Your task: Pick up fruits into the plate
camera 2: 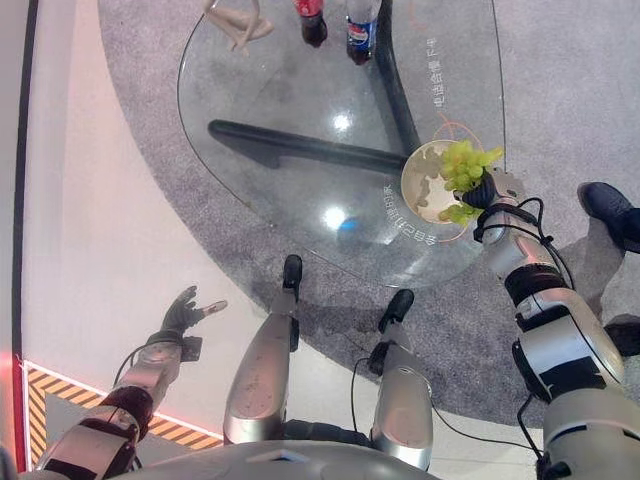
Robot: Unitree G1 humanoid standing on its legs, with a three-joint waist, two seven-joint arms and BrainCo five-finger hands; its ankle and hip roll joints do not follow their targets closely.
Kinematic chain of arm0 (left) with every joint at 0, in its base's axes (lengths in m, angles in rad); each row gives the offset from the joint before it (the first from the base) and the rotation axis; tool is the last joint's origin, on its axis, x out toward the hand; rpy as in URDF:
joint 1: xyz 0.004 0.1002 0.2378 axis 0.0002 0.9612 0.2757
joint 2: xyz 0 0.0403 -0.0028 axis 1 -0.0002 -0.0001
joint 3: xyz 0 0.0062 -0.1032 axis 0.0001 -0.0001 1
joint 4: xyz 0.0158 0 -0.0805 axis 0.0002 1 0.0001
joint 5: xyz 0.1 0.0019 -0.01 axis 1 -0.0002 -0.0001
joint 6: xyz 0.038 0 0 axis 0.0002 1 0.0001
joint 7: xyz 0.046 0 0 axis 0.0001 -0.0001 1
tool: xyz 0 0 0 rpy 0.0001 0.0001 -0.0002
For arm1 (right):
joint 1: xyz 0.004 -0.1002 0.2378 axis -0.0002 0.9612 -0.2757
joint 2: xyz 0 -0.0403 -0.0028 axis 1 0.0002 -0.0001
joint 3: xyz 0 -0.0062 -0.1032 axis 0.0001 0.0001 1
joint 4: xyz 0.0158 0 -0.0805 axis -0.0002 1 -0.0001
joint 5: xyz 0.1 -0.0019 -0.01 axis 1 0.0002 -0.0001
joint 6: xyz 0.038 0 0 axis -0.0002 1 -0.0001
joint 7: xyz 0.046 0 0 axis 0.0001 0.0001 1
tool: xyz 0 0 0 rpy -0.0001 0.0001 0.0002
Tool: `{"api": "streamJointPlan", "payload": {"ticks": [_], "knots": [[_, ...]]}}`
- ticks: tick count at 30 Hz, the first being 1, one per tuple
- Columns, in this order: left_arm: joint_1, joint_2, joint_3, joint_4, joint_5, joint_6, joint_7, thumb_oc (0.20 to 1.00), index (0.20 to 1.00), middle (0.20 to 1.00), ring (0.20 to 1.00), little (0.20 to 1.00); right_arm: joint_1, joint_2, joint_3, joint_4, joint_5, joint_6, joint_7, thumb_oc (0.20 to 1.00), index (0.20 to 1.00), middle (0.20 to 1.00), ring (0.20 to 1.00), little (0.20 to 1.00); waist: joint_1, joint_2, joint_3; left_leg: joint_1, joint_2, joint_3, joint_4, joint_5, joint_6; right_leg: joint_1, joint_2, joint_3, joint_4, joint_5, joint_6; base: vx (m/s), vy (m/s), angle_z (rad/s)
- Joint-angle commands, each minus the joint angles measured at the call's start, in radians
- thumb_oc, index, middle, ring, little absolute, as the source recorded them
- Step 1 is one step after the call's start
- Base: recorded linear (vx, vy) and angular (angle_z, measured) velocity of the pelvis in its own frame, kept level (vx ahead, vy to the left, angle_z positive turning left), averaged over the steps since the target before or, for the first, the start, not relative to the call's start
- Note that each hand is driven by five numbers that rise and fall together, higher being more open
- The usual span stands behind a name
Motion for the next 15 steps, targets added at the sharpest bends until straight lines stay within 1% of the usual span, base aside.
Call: {"api": "streamJointPlan", "payload": {"ticks": [1, 3, 6, 7, 10, 11, 13, 14, 15], "knots": [[0.008, 0.041, -0.044, -0.021, -0.025, 0.001, 0.012, 1.000, 1.000, 1.000, 1.000, 1.000, -0.089, -0.079, 0.079, 0.060, -0.077, 0.068, 0.040, 0.200, 0.200, 0.200, 0.200, 0.200, 0.015, -0.009, -0.003, -0.086, -0.126, 0.021, 0.094, -0.110, 0.082, -0.142, 0.011, 0.032, 0.238, -0.135, -0.017, 0.03, -0.014, 0.02], [0.009, 0.043, -0.051, -0.028, -0.032, -0.001, 0.008, 1.000, 1.000, 1.000, 1.000, 1.000, -0.111, -0.080, 0.099, 0.096, -0.115, 0.091, 0.076, 0.200, 0.200, 0.200, 0.200, 0.200, 0.021, -0.001, -0.003, -0.104, -0.130, 0.019, 0.103, -0.110, 0.085, -0.163, 0.005, 0.027, 0.254, -0.137, -0.017, 0.01, 0.001, 0.03], [0.011, 0.042, -0.053, -0.039, -0.032, -0.001, 0.008, 1.000, 1.000, 1.000, 1.000, 1.000, -0.125, -0.082, 0.112, 0.117, -0.122, 0.083, 0.069, 0.200, 0.200, 0.200, 0.200, 0.200, 0.026, 0.007, -0.003, -0.121, -0.134, 0.017, 0.108, -0.108, 0.089, -0.182, 0.000, 0.023, 0.268, -0.138, -0.018, 0.01, 0.006, 0.08], [0.013, 0.042, -0.063, -0.050, -0.036, -0.004, 0.003, 1.000, 1.000, 1.000, 1.000, 1.000, -0.145, -0.085, 0.124, 0.139, -0.133, 0.092, 0.065, 0.200, 0.200, 0.200, 0.200, 0.200, 0.031, 0.017, -0.003, -0.141, -0.139, 0.014, 0.117, -0.105, 0.093, -0.206, -0.006, 0.020, 0.285, -0.139, -0.019, 0.02, 0.012, 0.06], [0.024, 0.035, -0.079, -0.076, -0.055, -0.018, 0.004, 1.000, 1.000, 1.000, 1.000, 1.000, -0.171, -0.098, 0.138, 0.159, -0.180, 0.106, 0.026, 0.200, 0.200, 0.200, 0.200, 0.200, 0.040, 0.043, -0.003, -0.184, -0.150, 0.015, 0.136, -0.100, 0.099, -0.253, -0.018, 0.012, 0.323, -0.147, -0.023, 0.02, 0.050, 0.08], [0.033, 0.032, -0.085, -0.091, -0.061, -0.018, -0.002, 1.000, 1.000, 1.000, 1.000, 1.000, -0.177, -0.106, 0.139, 0.163, -0.199, 0.106, -0.010, 0.200, 0.200, 0.200, 0.200, 0.200, 0.042, 0.053, -0.003, -0.198, -0.154, 0.013, 0.140, -0.097, 0.101, -0.270, -0.021, 0.010, 0.335, -0.149, -0.024, 0.01, 0.068, 0.11], [0.044, 0.029, -0.093, -0.110, -0.068, -0.016, 0.002, 1.000, 1.000, 1.000, 1.000, 1.000, -0.181, -0.118, 0.139, 0.156, -0.213, 0.127, -0.033, 0.200, 0.200, 0.200, 0.200, 0.200, 0.044, 0.065, -0.003, -0.216, -0.158, 0.010, 0.146, -0.095, 0.103, -0.292, -0.024, 0.010, 0.353, -0.153, -0.026, 0.02, 0.046, 0.13], [0.056, 0.031, -0.099, -0.132, -0.077, -0.011, -0.001, 1.000, 1.000, 1.000, 1.000, 1.000, -0.182, -0.122, 0.130, 0.158, -0.205, 0.156, -0.084, 0.426, 0.426, 0.426, 0.426, 0.426, 0.046, 0.073, -0.003, -0.229, -0.159, 0.010, 0.147, -0.093, 0.105, -0.311, -0.026, 0.011, 0.362, -0.152, -0.025, 0.02, 0.024, 0.12], [0.062, 0.032, -0.100, -0.142, -0.081, -0.007, 0.004, 1.000, 1.000, 1.000, 1.000, 1.000, -0.186, -0.126, 0.123, 0.158, -0.207, 0.184, -0.098, 1.000, 1.000, 1.000, 1.000, 1.000, 0.047, 0.076, -0.003, -0.237, -0.160, 0.011, 0.147, -0.091, 0.105, -0.319, -0.026, 0.011, 0.364, -0.152, -0.025, 0.01, 0.016, 0.10]]}}
